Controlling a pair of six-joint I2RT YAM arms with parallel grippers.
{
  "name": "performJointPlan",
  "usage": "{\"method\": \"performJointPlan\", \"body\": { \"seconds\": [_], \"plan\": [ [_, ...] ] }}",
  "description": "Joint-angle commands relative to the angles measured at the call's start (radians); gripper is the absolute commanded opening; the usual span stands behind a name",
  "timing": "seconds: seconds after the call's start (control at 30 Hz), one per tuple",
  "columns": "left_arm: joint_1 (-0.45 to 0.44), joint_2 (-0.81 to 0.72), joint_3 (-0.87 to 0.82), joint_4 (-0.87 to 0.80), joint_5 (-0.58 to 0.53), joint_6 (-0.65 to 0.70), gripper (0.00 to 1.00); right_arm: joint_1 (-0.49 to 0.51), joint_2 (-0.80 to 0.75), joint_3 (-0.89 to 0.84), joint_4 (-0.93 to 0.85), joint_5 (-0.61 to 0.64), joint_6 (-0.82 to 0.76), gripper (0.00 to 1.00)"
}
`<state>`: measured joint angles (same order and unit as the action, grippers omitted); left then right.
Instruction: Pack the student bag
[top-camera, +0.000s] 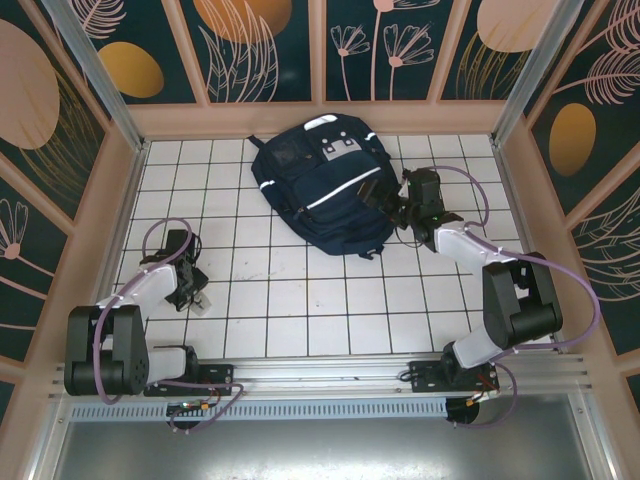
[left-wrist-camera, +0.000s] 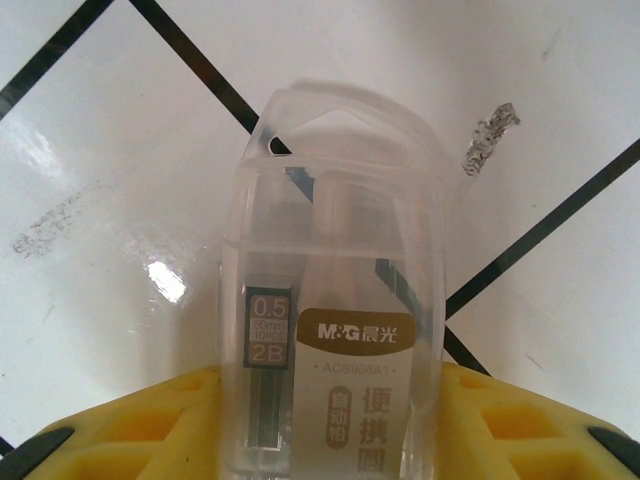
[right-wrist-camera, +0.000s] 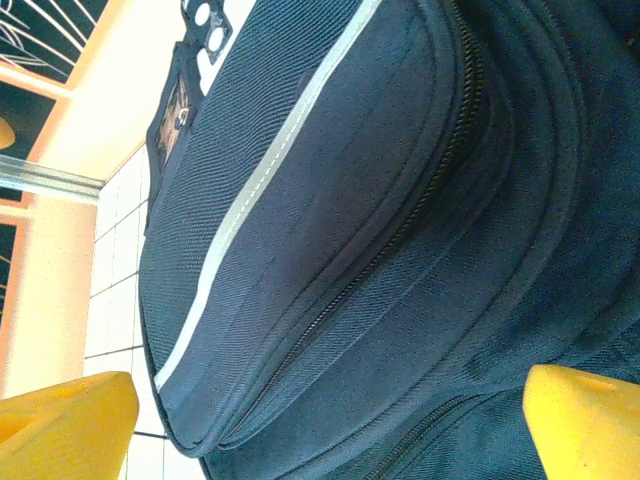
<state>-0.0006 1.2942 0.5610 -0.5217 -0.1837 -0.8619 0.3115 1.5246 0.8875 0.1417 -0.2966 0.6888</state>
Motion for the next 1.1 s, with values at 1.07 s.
{"method": "performJointPlan", "body": {
  "seconds": [1.07],
  "plan": [
    [-0.328,0.128,0.28,0.548,0.406,-0.526,0.41,0.442,0.361,0.234,0.335,-0.266,-0.27,0.78]
  ]
}}
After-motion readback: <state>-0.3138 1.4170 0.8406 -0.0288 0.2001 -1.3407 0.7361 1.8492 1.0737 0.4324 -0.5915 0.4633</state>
